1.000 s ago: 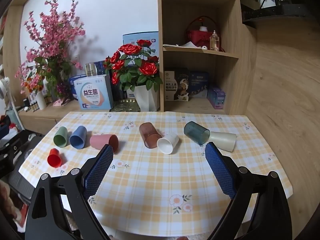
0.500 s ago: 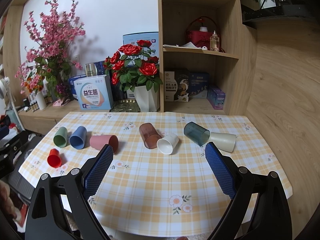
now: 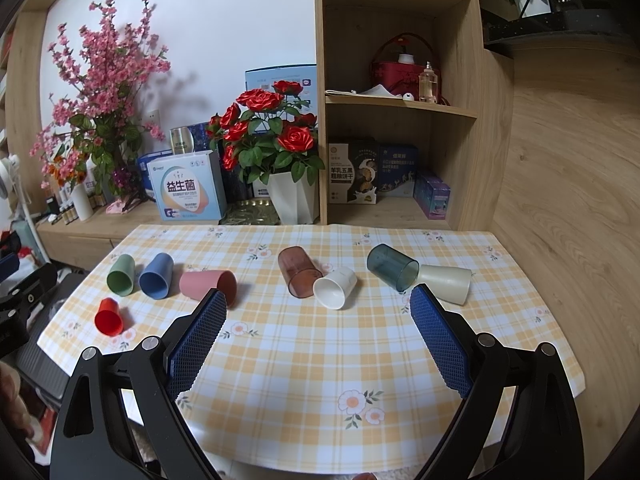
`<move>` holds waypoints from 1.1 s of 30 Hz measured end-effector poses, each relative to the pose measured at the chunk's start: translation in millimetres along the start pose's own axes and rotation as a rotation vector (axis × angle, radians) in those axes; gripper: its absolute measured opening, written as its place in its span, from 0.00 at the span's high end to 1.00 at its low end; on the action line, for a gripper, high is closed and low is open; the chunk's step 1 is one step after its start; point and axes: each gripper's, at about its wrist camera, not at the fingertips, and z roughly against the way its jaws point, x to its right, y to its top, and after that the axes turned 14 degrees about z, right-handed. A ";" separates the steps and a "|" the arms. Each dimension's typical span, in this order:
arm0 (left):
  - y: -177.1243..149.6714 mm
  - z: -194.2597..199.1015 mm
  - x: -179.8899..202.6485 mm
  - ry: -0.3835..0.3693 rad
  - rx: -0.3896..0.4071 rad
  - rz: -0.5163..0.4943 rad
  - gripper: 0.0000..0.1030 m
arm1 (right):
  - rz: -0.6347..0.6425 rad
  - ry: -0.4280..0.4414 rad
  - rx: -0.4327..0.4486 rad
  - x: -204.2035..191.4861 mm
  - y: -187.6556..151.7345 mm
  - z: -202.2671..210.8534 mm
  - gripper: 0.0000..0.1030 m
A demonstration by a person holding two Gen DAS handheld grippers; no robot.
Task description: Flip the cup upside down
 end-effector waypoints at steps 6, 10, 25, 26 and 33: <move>1.3 -0.2 0.3 0.000 -0.002 0.002 0.06 | 0.001 0.001 0.001 -0.2 0.0 0.3 0.13; 2.6 -0.2 1.1 0.001 -0.003 0.001 0.06 | 0.000 0.001 0.000 -0.4 -0.1 0.4 0.13; 0.5 -0.6 1.6 -0.002 -0.009 0.001 0.06 | -0.001 0.001 -0.002 -0.5 -0.4 0.5 0.13; 0.0 -0.3 1.9 -0.002 -0.009 0.000 0.06 | -0.001 0.001 -0.002 -0.2 -0.2 0.7 0.13; 0.7 -0.8 1.7 -0.002 -0.011 0.001 0.06 | -0.001 0.001 -0.003 -0.4 -0.9 0.2 0.13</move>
